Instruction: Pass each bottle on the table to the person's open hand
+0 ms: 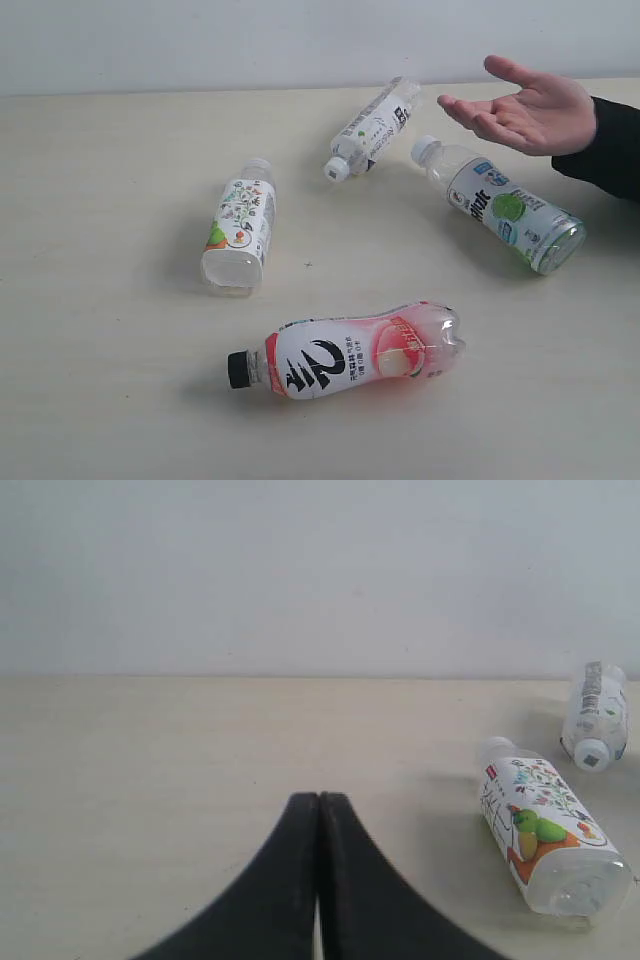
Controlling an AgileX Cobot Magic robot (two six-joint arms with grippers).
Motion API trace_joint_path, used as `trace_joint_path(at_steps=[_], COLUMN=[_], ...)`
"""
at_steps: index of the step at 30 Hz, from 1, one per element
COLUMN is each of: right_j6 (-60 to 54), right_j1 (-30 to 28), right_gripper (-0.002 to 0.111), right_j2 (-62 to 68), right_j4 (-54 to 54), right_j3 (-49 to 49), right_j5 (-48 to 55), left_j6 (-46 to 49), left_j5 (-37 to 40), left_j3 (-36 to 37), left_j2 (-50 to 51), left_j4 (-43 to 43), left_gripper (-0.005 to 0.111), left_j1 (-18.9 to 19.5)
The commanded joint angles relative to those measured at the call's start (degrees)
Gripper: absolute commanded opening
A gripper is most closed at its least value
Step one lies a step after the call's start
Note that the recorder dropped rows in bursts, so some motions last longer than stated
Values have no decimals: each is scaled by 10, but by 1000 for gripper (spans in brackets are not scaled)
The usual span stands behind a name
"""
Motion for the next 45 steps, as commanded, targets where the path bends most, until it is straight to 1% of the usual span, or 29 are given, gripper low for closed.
trace_joint_path(at_steps=[1, 4, 25, 29, 32, 35, 41, 43, 44, 45], right_j6=[0, 0, 0, 0, 0, 0, 0, 0, 0, 0], right_j1=[-3, -3, -3, -3, -3, -3, -3, -3, -3, -3], right_gripper=[1, 1, 1, 1, 1, 1, 1, 1, 1, 1], right_j2=[-4, -4, -4, -4, -4, -4, -4, -4, -4, -4], right_j4=[-1, -1, -3, -3, -3, -3, -1, -1, -1, -1], right_j3=[3, 3, 3, 3, 3, 3, 3, 3, 3, 3], right_j5=[-2, -2, -2, -2, -2, -2, -2, -2, -2, -2], left_j6=[1, 1, 1, 84, 93, 93, 97, 81, 44, -26], left_j5=[-8, -8, -8, -44, -68, -87, -90, -127, -151, -177], left_j3=[-1, -1, -1, -1, -1, -1, -1, -1, -1, -1], left_j2=[-4, -4, -4, -4, -4, -4, -4, -4, -4, -4], left_j4=[-1, -1, -1, 82, 129, 135, 136, 126, 108, 80], left_gripper=[0, 0, 0, 0, 0, 0, 0, 0, 0, 0], left_j1=[0, -6, -6, -6, -6, -6, -6, -6, -7, -7])
